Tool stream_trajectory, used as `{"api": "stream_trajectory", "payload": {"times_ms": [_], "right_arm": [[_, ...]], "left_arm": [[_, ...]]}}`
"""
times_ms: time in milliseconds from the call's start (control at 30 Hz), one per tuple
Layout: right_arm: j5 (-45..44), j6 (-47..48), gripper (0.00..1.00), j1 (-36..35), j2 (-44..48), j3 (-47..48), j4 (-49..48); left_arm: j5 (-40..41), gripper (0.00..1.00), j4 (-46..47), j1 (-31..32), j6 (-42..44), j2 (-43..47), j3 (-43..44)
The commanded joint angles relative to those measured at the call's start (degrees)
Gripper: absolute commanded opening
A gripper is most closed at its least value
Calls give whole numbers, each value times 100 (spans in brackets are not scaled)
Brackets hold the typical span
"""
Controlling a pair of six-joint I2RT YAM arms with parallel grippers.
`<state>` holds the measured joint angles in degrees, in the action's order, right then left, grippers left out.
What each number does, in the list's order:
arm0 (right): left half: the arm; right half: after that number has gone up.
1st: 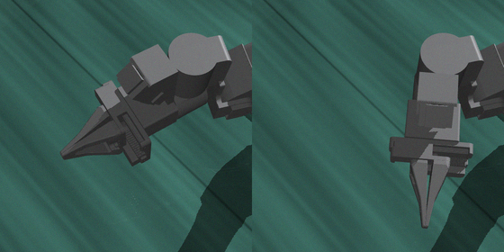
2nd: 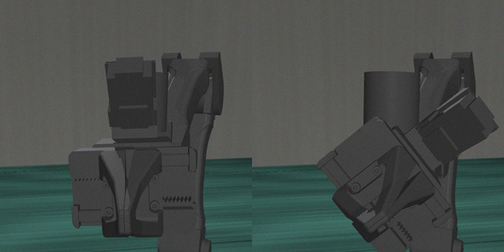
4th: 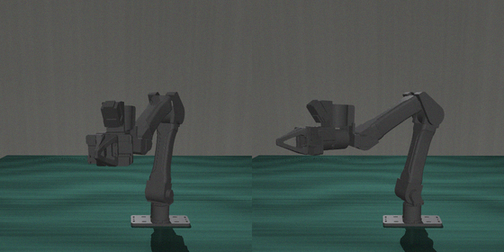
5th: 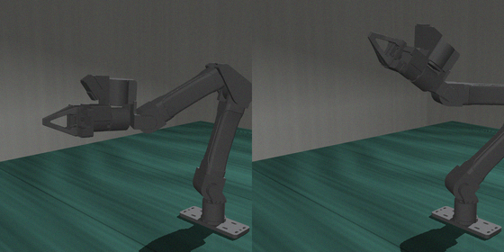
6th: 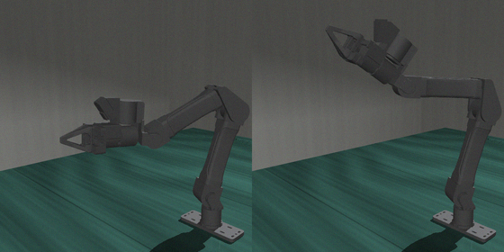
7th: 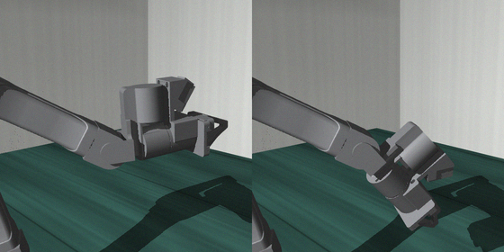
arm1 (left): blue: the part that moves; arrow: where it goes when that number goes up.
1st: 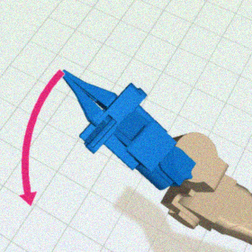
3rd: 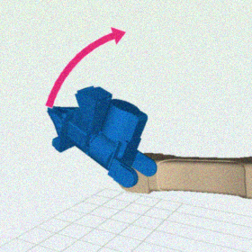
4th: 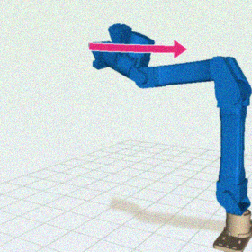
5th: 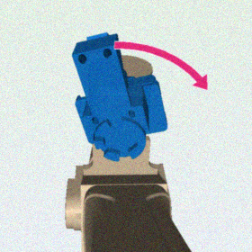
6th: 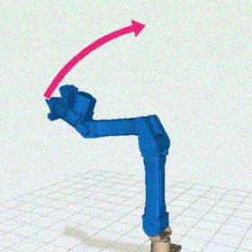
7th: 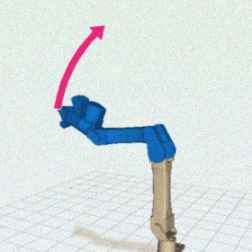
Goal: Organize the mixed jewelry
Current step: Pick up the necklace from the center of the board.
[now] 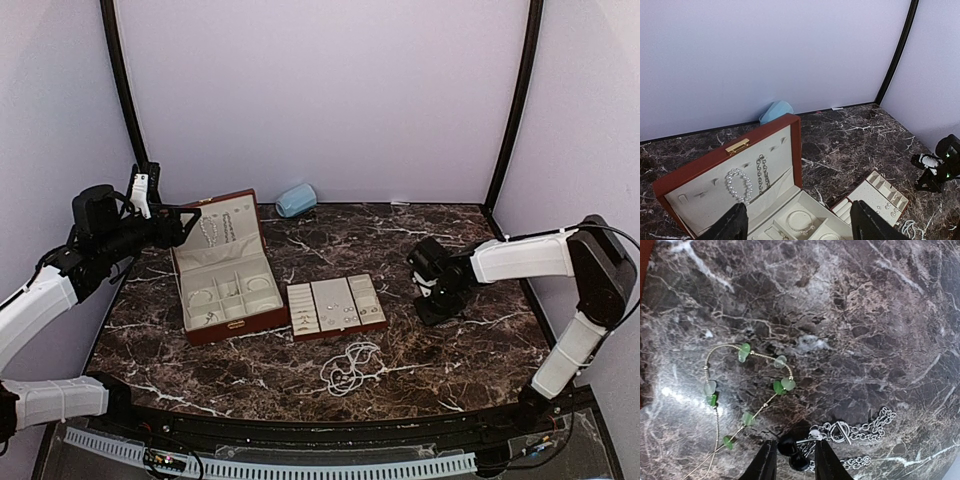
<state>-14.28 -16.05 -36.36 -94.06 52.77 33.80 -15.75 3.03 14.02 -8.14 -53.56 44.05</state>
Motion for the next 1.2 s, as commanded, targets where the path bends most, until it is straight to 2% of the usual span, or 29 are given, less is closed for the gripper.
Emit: {"api": "stream_trajectory", "payload": {"times_ms": [0, 333, 500, 700, 1067, 1167], "right_arm": [[-137, 172, 28, 15, -167, 75, -139], [-6, 137, 28, -20, -410, 49, -175], [-15, -168, 14, -33, -349, 76, -193], [679, -520, 10, -172, -45, 128, -450], [1170, -1188, 8, -197, 694, 421, -479], [1394, -1309, 8, -136, 895, 451, -592]], "left_arm": [[29, 73, 110, -22, 41, 21, -55], [35, 73, 110, -22, 39, -1, -48], [38, 73, 119, -22, 41, -1, -48], [28, 73, 119, -22, 39, -14, -46], [-50, 73, 132, -22, 32, 5, -56], [-390, 73, 238, -22, 40, -1, -86]]}}
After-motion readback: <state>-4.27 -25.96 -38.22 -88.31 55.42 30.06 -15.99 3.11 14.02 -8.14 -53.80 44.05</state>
